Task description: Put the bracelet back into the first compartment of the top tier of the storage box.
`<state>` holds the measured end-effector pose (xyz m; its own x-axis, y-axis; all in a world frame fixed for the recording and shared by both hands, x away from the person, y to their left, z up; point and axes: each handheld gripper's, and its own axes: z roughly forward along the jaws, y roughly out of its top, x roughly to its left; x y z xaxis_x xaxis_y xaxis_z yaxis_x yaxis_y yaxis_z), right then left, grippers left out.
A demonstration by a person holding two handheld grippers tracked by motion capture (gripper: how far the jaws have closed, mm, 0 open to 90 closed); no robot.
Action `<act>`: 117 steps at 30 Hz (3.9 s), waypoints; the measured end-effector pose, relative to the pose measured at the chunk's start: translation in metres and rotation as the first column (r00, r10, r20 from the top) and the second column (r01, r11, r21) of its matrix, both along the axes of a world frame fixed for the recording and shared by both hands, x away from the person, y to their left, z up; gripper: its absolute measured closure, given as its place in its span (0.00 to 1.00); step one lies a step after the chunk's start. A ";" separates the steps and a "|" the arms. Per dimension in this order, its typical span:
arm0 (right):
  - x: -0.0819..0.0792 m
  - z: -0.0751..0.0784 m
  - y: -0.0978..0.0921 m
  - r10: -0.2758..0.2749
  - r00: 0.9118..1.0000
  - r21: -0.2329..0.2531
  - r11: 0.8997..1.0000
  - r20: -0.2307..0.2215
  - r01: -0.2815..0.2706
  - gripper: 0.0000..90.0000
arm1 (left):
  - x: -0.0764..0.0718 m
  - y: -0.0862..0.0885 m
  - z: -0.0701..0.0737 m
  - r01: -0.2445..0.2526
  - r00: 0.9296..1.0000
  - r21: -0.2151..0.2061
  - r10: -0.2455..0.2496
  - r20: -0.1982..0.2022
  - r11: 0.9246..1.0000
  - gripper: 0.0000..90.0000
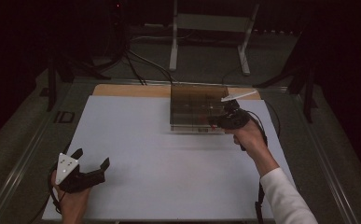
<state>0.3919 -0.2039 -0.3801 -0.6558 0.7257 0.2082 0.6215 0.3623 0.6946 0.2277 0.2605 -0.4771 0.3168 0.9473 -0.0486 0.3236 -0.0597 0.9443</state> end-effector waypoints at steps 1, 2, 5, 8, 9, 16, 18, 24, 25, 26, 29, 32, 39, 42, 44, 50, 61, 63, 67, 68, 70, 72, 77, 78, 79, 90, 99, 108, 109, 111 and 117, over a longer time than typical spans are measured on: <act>0.000 0.000 0.000 -0.002 1.000 0.000 1.000 -0.001 0.002 0.99 | 0.000 0.000 0.000 0.000 1.000 0.001 0.000 0.000 1.000 0.01; 0.001 0.000 0.000 -0.002 1.000 0.000 1.000 -0.001 0.002 0.99 | 0.000 0.000 0.000 0.000 1.000 0.002 0.000 0.001 1.000 0.01; 0.003 -0.001 0.000 -0.004 1.000 0.001 1.000 -0.002 0.004 0.99 | 0.000 0.000 0.000 0.000 1.000 0.001 0.000 0.001 1.000 0.01; 0.004 -0.002 0.000 -0.008 1.000 0.001 1.000 -0.002 0.008 0.99 | 0.000 0.000 0.000 0.000 1.000 0.001 0.000 0.000 1.000 0.01; 0.005 -0.002 0.000 -0.008 1.000 0.001 1.000 0.000 0.008 0.99 | 0.000 0.000 0.000 -0.001 1.000 0.002 0.001 0.000 1.000 0.01; 0.008 0.000 0.004 -0.005 1.000 -0.001 1.000 0.010 0.005 0.99 | 0.000 0.000 0.000 0.000 1.000 0.001 0.000 0.001 1.000 0.01; 0.009 0.000 0.007 -0.003 1.000 -0.003 1.000 0.011 0.003 0.99 | 0.000 0.000 0.000 0.000 1.000 0.001 0.000 0.001 1.000 0.01; 0.012 0.002 0.012 0.006 1.000 -0.004 1.000 0.017 -0.006 0.99 | 0.000 0.000 0.000 0.000 1.000 0.000 0.000 0.000 1.000 0.01; 0.013 0.002 0.013 0.005 1.000 -0.002 1.000 0.018 -0.005 0.99 | 0.000 0.000 0.000 0.000 1.000 0.001 0.000 0.001 1.000 0.01; 0.014 0.002 0.014 0.006 1.000 -0.003 1.000 0.017 -0.006 0.99 | 0.000 0.000 0.000 0.001 1.000 0.001 -0.001 0.001 1.000 0.01; 0.016 0.000 0.017 0.005 1.000 -0.005 1.000 0.012 -0.005 0.99 | 0.000 0.000 0.000 0.000 1.000 0.001 0.000 0.000 1.000 0.01; 0.018 -0.002 0.019 0.006 1.000 -0.006 1.000 0.010 -0.006 0.99 | 0.000 0.000 0.000 -0.001 1.000 0.001 0.001 -0.001 1.000 0.01; 0.023 -0.003 0.024 0.002 1.000 -0.003 1.000 0.008 -0.002 0.99 | 0.001 0.000 0.000 0.000 1.000 0.002 0.000 -0.002 1.000 0.01; 0.025 -0.002 0.026 -0.001 1.000 0.000 1.000 0.007 0.001 0.99 | 0.001 0.000 0.000 -0.001 1.000 0.003 0.001 -0.002 1.000 0.01; 0.026 -0.002 0.027 -0.003 1.000 0.000 1.000 0.008 0.003 0.99 | 0.001 0.000 0.000 -0.001 1.000 0.003 0.001 -0.002 1.000 0.01; 0.030 -0.001 0.029 -0.010 1.000 0.006 1.000 0.007 0.010 0.99 | 0.001 0.000 0.000 -0.001 1.000 0.003 0.001 -0.002 1.000 0.01; 0.038 -0.008 0.032 -0.037 0.999 0.018 0.999 -0.006 0.037 0.99 | 0.001 0.001 0.000 -0.004 1.000 0.001 0.004 0.000 1.000 0.01; 0.039 -0.009 0.033 -0.040 0.999 0.019 0.999 -0.006 0.040 0.99 | 0.001 0.001 0.000 -0.003 1.000 0.000 0.003 0.001 1.000 0.01; 0.040 -0.011 0.036 -0.043 0.999 0.026 0.999 -0.008 0.043 0.99 | 0.001 0.001 0.000 -0.004 1.000 0.000 0.004 0.001 1.000 0.01; 0.041 -0.011 0.036 -0.043 0.999 0.025 0.999 -0.008 0.043 0.99 | 0.001 0.001 0.000 -0.003 1.000 0.000 0.003 0.001 1.000 0.01; 0.041 -0.012 0.038 -0.048 0.999 0.029 0.998 -0.012 0.048 0.99 | 0.001 0.001 0.000 -0.003 1.000 0.000 0.003 0.001 1.000 0.01; 0.042 -0.013 0.040 -0.051 0.999 0.033 0.998 -0.013 0.051 0.99 | 0.001 0.001 0.000 -0.004 1.000 0.001 0.004 0.003 1.000 0.01; 0.042 -0.015 0.045 -0.048 0.999 0.035 0.998 -0.012 0.048 0.99 | 0.001 0.002 0.000 -0.004 1.000 -0.001 0.004 0.003 1.000 0.01; 0.042 -0.015 0.046 -0.048 0.999 0.036 0.998 -0.013 0.049 0.99 | 0.001 0.002 0.000 -0.004 1.000 0.000 0.004 0.003 1.000 0.01; 0.042 -0.015 0.047 -0.047 0.999 0.036 0.998 -0.009 0.048 0.99 | 0.001 0.002 0.000 -0.004 1.000 -0.001 0.004 0.003 1.000 0.01; 0.042 -0.018 0.056 -0.052 0.999 0.040 0.998 -0.010 0.053 0.99 | 0.001 0.002 0.000 -0.005 1.000 -0.002 0.005 0.004 1.000 0.01; 0.043 -0.022 0.064 -0.053 0.999 0.034 0.998 -0.007 0.053 0.99 | 0.000 0.002 0.000 -0.005 1.000 -0.002 0.005 0.004 1.000 0.01; 0.044 -0.028 0.071 -0.053 0.999 0.014 0.998 -0.009 0.053 0.99 | 0.001 0.002 0.000 -0.004 1.000 -0.003 0.004 0.004 1.000 0.01; 0.044 -0.029 0.072 -0.052 0.999 0.012 0.999 -0.010 0.053 0.99 | 0.001 0.002 0.000 -0.004 1.000 -0.002 0.004 0.003 1.000 0.01; 0.045 -0.031 0.074 -0.050 0.999 0.009 0.999 -0.013 0.050 0.98 | 0.001 0.002 0.000 -0.002 1.000 -0.001 0.002 0.002 1.000 0.01; 0.046 -0.036 0.079 -0.047 0.999 0.002 0.999 -0.019 0.047 0.98 | 0.001 0.002 0.000 -0.003 1.000 -0.002 0.003 0.003 1.000 0.01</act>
<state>0.4376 -0.1250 -0.4157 -0.6168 0.7551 0.2222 0.6507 0.3304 0.6837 0.2285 0.2625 -0.4768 0.3139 0.9481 -0.0497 0.3211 -0.0567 0.9453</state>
